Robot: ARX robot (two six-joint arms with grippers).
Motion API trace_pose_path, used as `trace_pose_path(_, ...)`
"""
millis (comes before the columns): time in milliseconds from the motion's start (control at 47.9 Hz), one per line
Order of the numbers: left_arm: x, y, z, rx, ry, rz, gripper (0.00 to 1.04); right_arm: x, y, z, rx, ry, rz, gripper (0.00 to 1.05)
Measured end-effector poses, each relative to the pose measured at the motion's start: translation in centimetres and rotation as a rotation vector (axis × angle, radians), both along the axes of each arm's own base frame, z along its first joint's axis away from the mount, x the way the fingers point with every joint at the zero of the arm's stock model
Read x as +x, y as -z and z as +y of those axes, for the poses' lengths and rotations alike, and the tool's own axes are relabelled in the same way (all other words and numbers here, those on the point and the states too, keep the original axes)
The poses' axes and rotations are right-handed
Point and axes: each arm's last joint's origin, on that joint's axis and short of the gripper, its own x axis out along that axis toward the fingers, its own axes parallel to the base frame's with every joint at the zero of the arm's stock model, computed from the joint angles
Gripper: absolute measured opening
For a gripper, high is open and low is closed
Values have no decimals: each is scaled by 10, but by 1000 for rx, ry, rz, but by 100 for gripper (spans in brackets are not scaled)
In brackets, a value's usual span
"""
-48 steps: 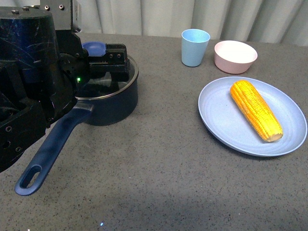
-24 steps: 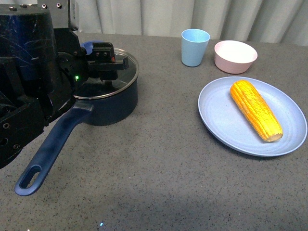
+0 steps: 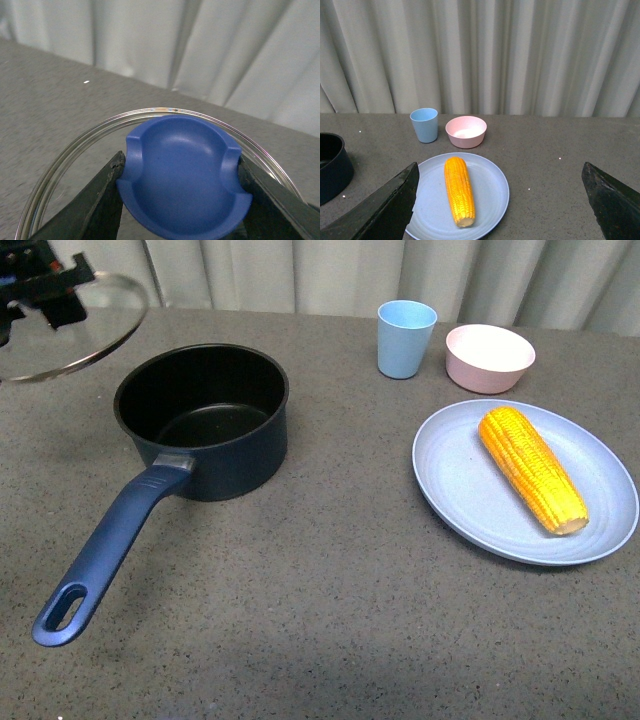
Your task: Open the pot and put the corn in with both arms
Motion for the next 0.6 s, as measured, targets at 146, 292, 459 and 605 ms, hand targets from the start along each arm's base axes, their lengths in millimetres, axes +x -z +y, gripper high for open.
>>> trace_pose_path(146,-4,36,35,-9,-85,78,57,0,0,0,0,0,0,95)
trace_pose_path(292,-7,54,40,-4,-80,113,57,0,0,0,0,0,0,95)
trace_pose_path(459,-7,84,42,14,-62,184,57,0,0,0,0,0,0,95)
trace_pose_path(605,-4,93,44,22,-54,203,57,0,0,0,0,0,0,95)
